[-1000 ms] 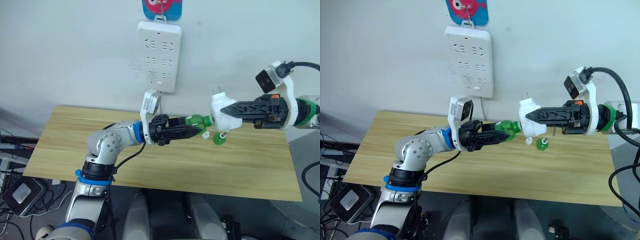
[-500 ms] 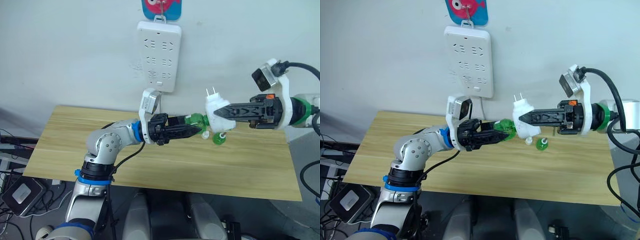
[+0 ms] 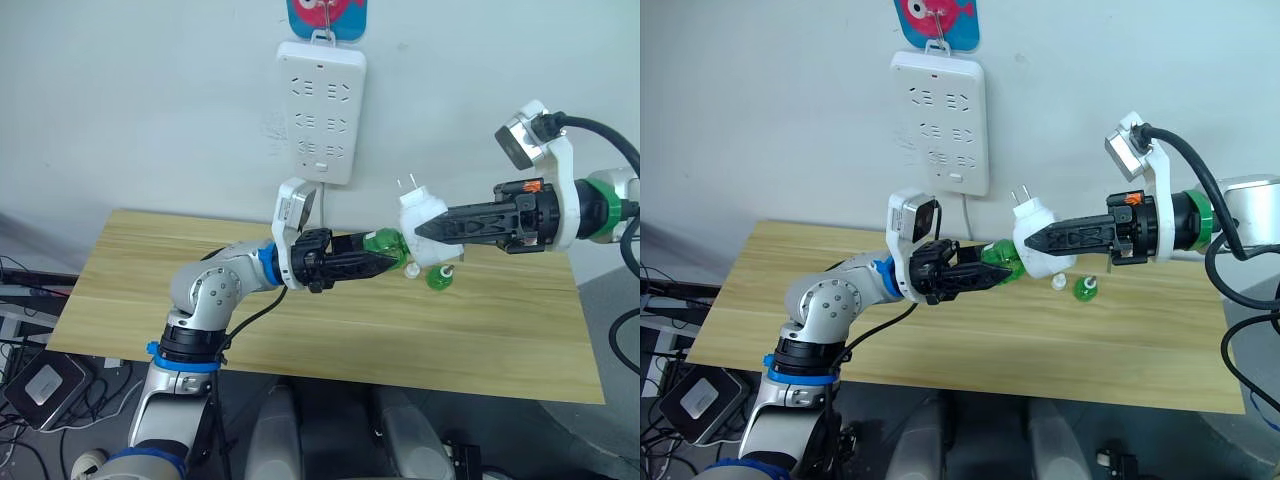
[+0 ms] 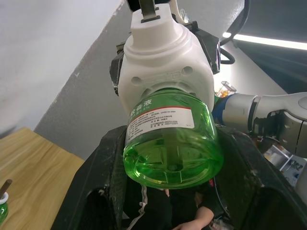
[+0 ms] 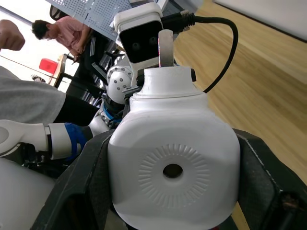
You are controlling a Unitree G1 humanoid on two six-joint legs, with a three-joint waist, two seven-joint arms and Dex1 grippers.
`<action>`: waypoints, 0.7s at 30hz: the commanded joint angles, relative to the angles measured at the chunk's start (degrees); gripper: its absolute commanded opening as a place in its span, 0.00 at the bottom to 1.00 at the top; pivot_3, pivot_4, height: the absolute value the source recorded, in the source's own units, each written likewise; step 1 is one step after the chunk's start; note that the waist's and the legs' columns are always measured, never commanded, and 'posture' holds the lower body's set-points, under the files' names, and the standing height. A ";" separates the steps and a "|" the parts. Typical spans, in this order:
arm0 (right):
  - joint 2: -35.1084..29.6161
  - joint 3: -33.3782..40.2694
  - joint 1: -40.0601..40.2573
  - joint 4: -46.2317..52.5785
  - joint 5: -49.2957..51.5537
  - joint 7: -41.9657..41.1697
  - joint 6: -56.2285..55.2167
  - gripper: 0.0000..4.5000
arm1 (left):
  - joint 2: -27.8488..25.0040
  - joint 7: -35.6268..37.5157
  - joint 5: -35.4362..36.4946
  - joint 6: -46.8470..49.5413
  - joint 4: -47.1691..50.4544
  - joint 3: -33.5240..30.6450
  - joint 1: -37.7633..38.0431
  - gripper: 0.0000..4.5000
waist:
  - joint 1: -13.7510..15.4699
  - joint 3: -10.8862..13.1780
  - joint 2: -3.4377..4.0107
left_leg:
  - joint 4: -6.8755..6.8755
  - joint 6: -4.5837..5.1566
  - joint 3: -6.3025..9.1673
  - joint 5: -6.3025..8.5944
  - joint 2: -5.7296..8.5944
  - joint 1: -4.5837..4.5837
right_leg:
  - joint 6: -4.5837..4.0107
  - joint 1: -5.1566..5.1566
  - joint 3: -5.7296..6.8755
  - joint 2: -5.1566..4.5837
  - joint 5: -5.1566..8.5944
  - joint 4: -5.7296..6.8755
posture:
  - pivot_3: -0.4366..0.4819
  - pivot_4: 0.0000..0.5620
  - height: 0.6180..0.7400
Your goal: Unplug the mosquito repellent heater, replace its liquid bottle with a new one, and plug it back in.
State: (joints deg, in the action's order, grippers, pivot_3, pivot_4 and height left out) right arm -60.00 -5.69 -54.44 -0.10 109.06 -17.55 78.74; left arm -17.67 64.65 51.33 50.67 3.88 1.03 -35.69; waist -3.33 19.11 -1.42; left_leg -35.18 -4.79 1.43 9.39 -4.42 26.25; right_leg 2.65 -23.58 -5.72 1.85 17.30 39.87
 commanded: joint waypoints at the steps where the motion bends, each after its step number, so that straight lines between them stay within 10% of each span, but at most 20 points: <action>1: 4.01 -0.66 0.18 5.20 3.94 -1.16 -1.51 0.66 | 3.44 -1.15 0.77 0.00 2.71 3.15 -1.93 0.49 | 0.00 0.00 0.00 | 0.00 0.00 0.00 0.00 0.00 0.00 | 0.00 0.00 0.00 0.00 0.00 0.00 | 0.35 0.58 1.00; 5: 4.56 0.11 1.51 4.31 3.94 -0.91 -1.36 0.66 | 3.73 -1.28 0.89 0.27 2.84 2.71 -1.93 0.49 | 0.02 0.00 0.00 | 0.00 0.00 0.01 0.00 0.00 0.02 | 0.00 0.00 0.00 0.00 0.00 0.00 | 0.35 0.59 1.00; 9: 4.11 0.41 2.07 4.23 3.94 -2.22 -0.56 0.99 | 3.76 -1.35 0.75 0.54 2.89 2.70 -1.86 0.49 | 0.03 0.00 0.00 | -0.04 0.00 0.01 0.00 0.01 0.09 | -0.02 -0.05 0.01 0.00 -0.02 0.04 | 0.35 0.59 1.00; 21: 0.43 0.01 7.95 7.23 3.94 0.15 -2.61 0.99 | 3.73 -2.28 1.60 0.80 1.54 1.57 -3.10 0.49 | 0.03 0.00 0.00 | -0.06 0.00 0.05 0.00 0.00 0.13 | -0.02 -0.09 0.04 0.01 -0.01 0.04 | 0.35 0.60 1.00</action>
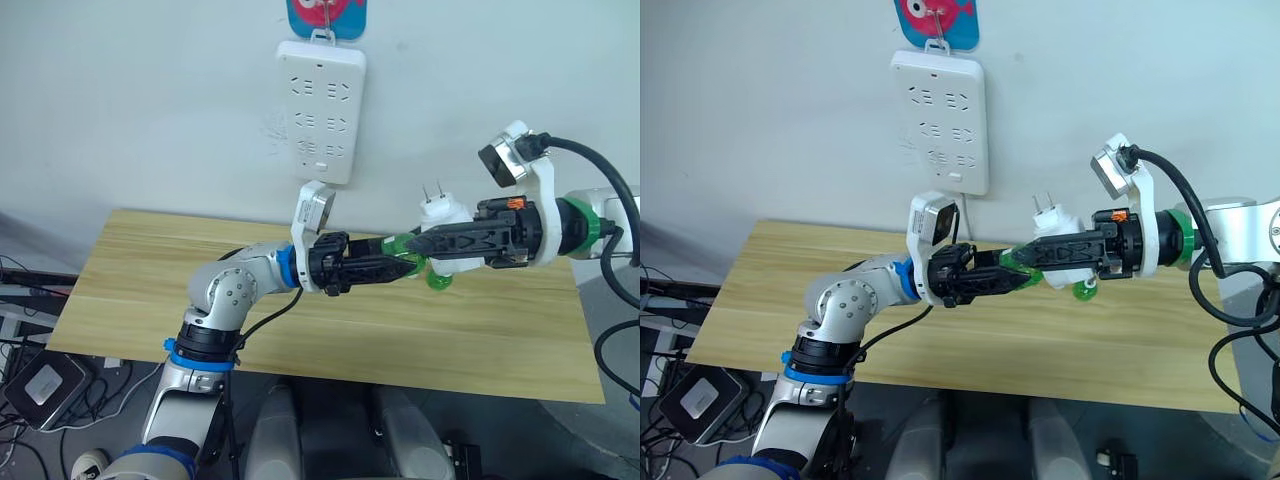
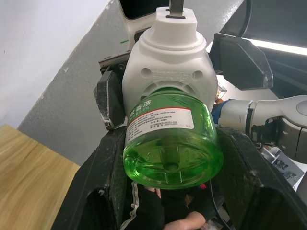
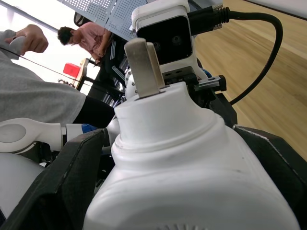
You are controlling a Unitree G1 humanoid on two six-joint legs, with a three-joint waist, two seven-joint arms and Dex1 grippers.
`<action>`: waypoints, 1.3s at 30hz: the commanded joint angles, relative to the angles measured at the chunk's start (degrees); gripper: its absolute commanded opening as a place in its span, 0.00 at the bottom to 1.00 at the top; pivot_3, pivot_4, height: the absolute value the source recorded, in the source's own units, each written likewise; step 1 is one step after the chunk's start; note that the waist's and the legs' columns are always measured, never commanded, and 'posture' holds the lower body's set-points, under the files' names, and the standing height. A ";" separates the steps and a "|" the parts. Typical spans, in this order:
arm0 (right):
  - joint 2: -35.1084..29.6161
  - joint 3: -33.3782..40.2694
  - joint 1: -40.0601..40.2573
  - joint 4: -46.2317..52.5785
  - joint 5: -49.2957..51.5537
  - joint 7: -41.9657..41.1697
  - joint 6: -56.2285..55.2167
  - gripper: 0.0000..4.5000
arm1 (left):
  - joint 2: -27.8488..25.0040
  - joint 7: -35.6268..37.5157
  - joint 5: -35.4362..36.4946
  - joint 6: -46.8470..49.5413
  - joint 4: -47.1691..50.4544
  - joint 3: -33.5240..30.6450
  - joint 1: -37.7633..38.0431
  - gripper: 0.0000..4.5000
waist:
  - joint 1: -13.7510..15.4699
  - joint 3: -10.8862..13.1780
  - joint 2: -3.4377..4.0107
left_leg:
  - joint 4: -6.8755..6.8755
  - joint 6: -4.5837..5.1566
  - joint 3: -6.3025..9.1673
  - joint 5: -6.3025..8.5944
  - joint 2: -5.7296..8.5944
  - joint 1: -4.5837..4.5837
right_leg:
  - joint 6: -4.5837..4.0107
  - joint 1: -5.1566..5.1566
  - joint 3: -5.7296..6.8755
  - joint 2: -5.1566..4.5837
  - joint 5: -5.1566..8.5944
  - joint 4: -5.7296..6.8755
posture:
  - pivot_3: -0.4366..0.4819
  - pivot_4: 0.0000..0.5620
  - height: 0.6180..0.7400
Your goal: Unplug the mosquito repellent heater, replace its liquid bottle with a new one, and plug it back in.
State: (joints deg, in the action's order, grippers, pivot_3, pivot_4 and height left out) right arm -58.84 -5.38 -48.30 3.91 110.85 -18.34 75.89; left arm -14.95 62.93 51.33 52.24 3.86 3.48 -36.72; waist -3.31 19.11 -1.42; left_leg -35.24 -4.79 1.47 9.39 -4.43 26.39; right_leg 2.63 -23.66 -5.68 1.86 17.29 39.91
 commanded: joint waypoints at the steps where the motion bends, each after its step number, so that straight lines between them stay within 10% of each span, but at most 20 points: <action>1: -1.09 -0.21 2.40 3.43 2.15 1.27 0.01 0.99 | 1.09 -0.71 1.78 -0.57 1.58 -1.06 -2.09 0.49 | 0.00 0.00 0.00 | 0.00 0.00 -0.01 0.00 0.00 0.01 | 0.00 0.00 -0.01 0.00 0.00 0.00 | 0.35 0.60 1.00; 15: -5.39 -0.29 5.62 7.16 2.15 -1.76 -0.31 0.99 | 1.56 -1.92 2.12 0.04 1.64 -2.26 -2.25 0.49 | 0.02 0.00 0.00 | -0.04 0.00 0.00 0.00 0.00 0.02 | 0.02 0.00 0.00 0.00 0.01 0.00 | 0.35 0.59 1.00; 24: -18.70 6.71 20.94 15.18 -0.06 -9.57 1.96 0.99 | 0.57 -2.37 2.56 0.47 0.90 -3.96 -2.54 0.49 | 0.37 0.00 0.00 | -0.03 0.00 0.04 0.00 0.00 0.08 | 0.07 -0.02 0.04 -0.01 0.04 -0.03 | 0.36 0.58 1.00; 37: -7.99 4.39 -0.33 -13.83 -38.43 -24.94 -6.47 0.02 | -3.10 -1.59 4.57 3.53 3.31 -3.93 -0.57 0.49 | -0.65 0.00 0.01 | -0.59 0.01 -0.04 0.00 -0.03 0.08 | 0.29 0.02 -0.08 0.02 0.01 0.05 | 0.36 0.56 1.00; 39: -4.10 3.68 -3.28 -16.27 -42.52 -26.17 -7.13 0.00 | -3.13 -1.75 4.67 3.61 3.50 -3.88 -0.77 0.49 | -0.56 0.00 0.01 | -0.57 0.01 -0.04 0.00 -0.03 0.09 | 0.29 0.01 -0.07 0.02 0.01 0.05 | 0.37 0.55 1.00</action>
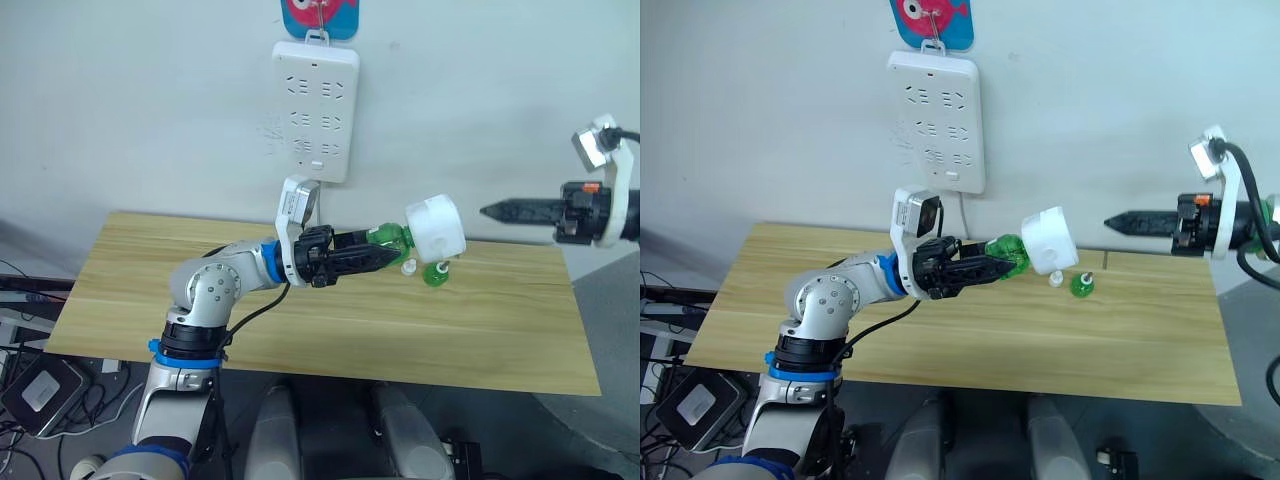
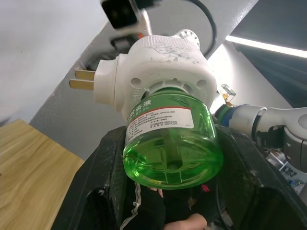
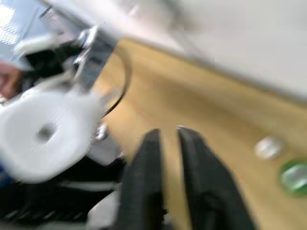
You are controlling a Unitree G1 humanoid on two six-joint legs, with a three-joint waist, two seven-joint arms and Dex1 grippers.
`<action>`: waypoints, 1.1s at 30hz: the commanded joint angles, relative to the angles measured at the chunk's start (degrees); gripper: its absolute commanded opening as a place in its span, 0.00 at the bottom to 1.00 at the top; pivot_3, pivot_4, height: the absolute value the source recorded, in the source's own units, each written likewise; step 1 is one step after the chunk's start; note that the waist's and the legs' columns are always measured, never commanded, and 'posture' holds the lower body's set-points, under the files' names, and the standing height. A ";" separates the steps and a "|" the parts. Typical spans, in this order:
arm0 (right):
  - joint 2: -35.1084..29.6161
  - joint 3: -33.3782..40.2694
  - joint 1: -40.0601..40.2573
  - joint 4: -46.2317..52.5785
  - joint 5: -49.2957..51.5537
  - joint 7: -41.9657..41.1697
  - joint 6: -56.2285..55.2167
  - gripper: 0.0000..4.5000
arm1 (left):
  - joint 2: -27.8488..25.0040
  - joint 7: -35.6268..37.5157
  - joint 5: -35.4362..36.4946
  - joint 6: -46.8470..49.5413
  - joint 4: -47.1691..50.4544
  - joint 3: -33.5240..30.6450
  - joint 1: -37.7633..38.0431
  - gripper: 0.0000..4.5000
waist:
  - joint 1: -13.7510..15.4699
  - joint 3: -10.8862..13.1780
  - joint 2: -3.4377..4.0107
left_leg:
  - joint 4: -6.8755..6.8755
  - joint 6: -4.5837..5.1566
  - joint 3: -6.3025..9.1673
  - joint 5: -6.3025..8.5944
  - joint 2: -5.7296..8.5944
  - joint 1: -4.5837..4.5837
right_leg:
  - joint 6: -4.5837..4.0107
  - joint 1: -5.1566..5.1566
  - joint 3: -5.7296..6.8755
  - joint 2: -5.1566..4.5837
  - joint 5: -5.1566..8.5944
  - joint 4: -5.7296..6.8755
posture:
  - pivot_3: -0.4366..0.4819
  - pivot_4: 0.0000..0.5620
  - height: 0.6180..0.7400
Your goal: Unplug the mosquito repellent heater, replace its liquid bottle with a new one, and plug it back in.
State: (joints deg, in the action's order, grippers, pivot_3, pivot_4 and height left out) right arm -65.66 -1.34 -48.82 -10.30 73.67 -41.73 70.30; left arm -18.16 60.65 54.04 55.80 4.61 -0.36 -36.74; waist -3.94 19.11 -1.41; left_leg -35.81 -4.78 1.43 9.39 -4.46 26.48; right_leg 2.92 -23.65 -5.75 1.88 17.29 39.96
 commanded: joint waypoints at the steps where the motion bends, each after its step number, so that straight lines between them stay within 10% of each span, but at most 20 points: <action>1: 4.22 -0.36 -3.76 -2.94 -6.93 -3.19 -1.49 0.00 | 0.08 0.50 1.94 0.02 2.82 -0.01 -0.81 0.49 | 0.09 0.00 0.00 | 0.02 0.00 0.02 0.00 0.00 0.01 | -0.05 0.00 0.02 0.00 -0.03 0.01 | 0.37 0.55 1.00; 14: 2.49 5.00 -7.59 -5.18 -7.98 -18.84 16.00 0.00 | -1.15 0.54 2.14 0.08 3.37 -0.38 0.15 0.49 | 2.04 0.00 0.02 | 0.03 0.03 0.03 0.03 0.02 0.41 | -0.31 -0.38 0.08 -0.03 -0.18 0.05 | 0.38 0.57 1.00; 33: 9.28 10.51 -4.21 0.95 -4.55 -6.34 17.37 0.00 | -1.34 1.27 2.37 0.58 2.68 -0.05 -0.79 0.49 | 1.03 0.00 0.01 | -0.06 0.04 0.02 0.03 0.02 0.40 | -0.30 -0.37 0.07 -0.02 -0.18 0.14 | 0.36 0.57 1.00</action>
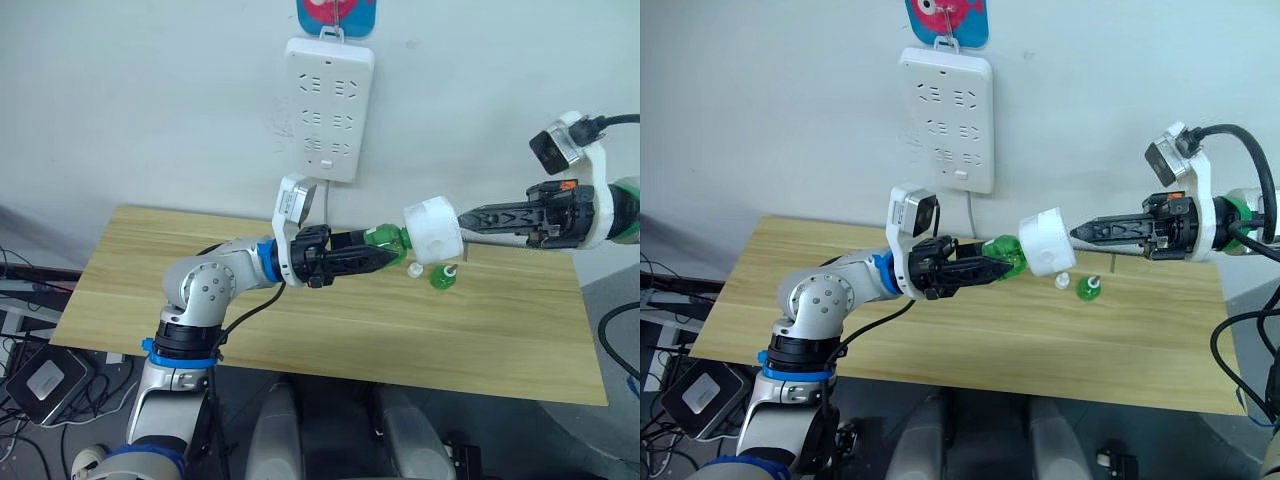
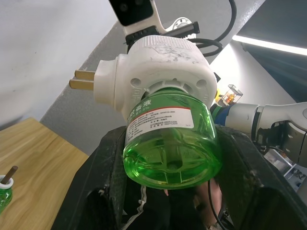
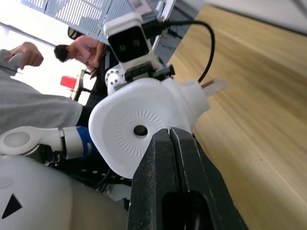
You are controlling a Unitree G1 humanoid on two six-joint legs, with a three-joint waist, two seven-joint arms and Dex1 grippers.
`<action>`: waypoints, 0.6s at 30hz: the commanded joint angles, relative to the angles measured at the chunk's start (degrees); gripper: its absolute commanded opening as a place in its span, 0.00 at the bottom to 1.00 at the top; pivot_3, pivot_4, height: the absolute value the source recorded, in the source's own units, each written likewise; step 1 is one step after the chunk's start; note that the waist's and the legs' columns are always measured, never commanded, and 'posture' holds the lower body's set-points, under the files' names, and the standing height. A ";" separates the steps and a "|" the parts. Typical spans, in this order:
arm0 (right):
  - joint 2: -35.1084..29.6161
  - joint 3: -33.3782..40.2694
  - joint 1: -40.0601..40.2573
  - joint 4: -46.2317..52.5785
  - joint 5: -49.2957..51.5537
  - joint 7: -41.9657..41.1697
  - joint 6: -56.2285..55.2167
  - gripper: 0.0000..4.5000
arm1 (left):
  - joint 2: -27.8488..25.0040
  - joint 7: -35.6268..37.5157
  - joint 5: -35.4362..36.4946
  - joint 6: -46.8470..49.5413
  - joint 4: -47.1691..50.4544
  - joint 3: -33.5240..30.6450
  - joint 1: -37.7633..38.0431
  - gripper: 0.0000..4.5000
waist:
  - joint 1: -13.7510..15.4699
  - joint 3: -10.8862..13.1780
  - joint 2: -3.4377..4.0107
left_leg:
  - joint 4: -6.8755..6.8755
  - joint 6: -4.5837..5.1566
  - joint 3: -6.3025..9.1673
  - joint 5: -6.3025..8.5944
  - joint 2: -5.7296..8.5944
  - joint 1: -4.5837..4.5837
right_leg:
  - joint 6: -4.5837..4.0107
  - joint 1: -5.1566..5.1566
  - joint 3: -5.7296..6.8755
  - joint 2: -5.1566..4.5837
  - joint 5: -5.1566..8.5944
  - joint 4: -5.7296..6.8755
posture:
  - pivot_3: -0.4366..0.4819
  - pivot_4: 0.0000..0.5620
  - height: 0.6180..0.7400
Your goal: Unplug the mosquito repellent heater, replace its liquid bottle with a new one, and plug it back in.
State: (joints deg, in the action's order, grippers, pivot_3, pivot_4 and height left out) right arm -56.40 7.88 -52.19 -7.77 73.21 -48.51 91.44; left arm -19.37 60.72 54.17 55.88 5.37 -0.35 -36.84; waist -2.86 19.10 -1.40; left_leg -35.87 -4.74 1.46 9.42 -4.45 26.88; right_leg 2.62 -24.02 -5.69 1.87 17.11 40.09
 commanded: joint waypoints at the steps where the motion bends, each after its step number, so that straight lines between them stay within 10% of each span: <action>1: 1.18 0.81 -1.42 -3.30 -6.69 1.29 -6.28 0.00 | -0.21 1.37 2.44 0.79 1.99 0.01 -0.73 0.49 | -0.13 0.00 0.00 | -0.01 0.00 0.00 0.00 0.00 0.00 | 0.00 0.00 -0.01 0.00 0.00 0.00 | 0.36 0.57 1.00; 10: 14.52 4.22 -3.04 -3.19 -7.16 6.03 -3.81 0.00 | -0.06 1.05 3.03 1.44 2.01 0.30 -1.12 0.49 | -0.55 0.00 0.00 | 0.01 -0.01 0.02 -0.01 -0.01 -0.02 | -0.01 -0.08 0.01 0.03 0.00 0.27 | 0.37 0.57 1.00; 18: 8.46 2.18 5.94 7.63 5.19 4.15 1.06 0.00 | 0.61 -1.87 3.33 1.04 -0.48 -1.82 -2.17 0.49 | 0.64 0.00 0.00 | -0.10 0.00 0.02 0.00 0.04 -0.01 | 0.00 -0.02 0.01 -0.01 0.00 0.24 | 0.38 0.58 1.00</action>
State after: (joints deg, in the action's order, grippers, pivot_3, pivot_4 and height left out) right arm -46.30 9.34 -46.18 -2.90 74.29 -43.77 92.01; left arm -19.20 59.01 56.33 57.29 3.71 -1.53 -38.47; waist -2.22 19.10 -1.40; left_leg -35.99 -4.74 1.47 9.42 -4.41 26.87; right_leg 2.63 -24.05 -5.69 1.86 17.12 40.34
